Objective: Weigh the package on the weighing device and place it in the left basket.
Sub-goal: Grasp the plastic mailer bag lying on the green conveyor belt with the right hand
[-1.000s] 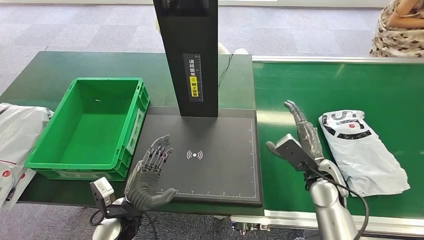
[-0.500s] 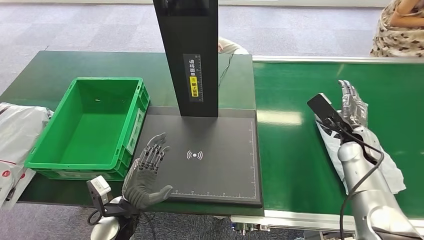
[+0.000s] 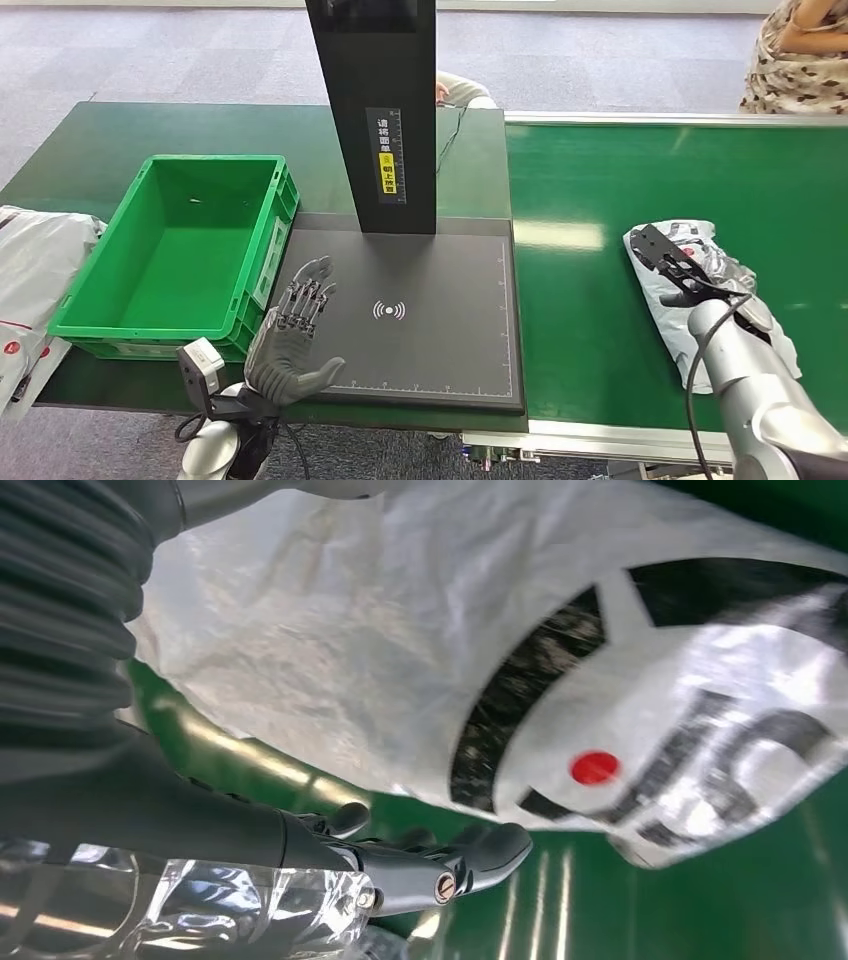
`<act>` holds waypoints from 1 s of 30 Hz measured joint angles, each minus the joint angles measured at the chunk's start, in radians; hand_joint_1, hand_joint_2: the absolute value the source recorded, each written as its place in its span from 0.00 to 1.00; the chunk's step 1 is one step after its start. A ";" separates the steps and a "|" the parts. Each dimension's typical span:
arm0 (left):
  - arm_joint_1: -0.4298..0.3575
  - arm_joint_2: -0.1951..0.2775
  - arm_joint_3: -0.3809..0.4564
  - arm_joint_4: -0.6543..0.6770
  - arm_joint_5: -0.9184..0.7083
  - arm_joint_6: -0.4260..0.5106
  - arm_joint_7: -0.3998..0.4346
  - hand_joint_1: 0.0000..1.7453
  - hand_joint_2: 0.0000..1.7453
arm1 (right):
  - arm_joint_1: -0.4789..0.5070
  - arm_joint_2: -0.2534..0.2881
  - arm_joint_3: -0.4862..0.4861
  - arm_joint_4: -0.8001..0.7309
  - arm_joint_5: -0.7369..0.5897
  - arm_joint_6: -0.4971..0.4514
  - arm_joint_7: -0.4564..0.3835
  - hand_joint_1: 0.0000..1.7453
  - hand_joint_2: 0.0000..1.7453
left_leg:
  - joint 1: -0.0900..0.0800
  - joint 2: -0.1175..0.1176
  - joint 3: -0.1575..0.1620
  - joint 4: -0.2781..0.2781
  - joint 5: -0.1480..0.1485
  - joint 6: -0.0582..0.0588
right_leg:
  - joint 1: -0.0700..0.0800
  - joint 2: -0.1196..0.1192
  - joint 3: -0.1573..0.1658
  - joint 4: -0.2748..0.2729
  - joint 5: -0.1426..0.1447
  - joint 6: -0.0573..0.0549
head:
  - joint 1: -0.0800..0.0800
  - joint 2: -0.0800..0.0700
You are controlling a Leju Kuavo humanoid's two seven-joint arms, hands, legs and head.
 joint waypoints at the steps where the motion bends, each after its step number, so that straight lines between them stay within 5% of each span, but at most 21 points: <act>1: -0.001 0.000 0.000 0.001 0.000 0.002 0.001 0.00 1.00 | 0.000 -0.002 0.000 0.010 0.012 0.012 0.022 0.00 1.00 | 0.000 0.000 0.000 0.000 0.000 0.000 | 0.000 0.000 0.000 0.000 0.000 0.000 | 0.000 0.000; 12: -0.013 0.002 0.002 0.024 0.001 0.003 0.005 0.00 1.00 | 0.037 -0.013 0.000 0.070 0.057 0.207 0.050 0.00 1.00 | 0.000 0.000 0.000 0.000 0.000 0.000 | 0.000 0.000 0.000 0.000 0.000 0.000 | 0.000 0.000; 16: -0.015 0.004 0.002 0.037 0.001 0.003 0.002 0.00 1.00 | 0.038 -0.013 0.000 0.076 0.065 0.270 0.026 0.97 1.00 | 0.000 0.000 0.001 0.000 0.000 0.000 | 0.000 0.000 0.001 0.000 0.000 0.000 | 0.000 0.000; 30: -0.013 0.004 0.019 0.043 -0.001 0.014 0.004 0.00 1.00 | 0.022 -0.013 0.001 0.076 0.054 0.265 -0.002 1.00 1.00 | 0.000 0.000 0.001 0.000 0.000 0.000 | 0.000 0.000 0.002 0.000 0.000 0.000 | 0.000 0.000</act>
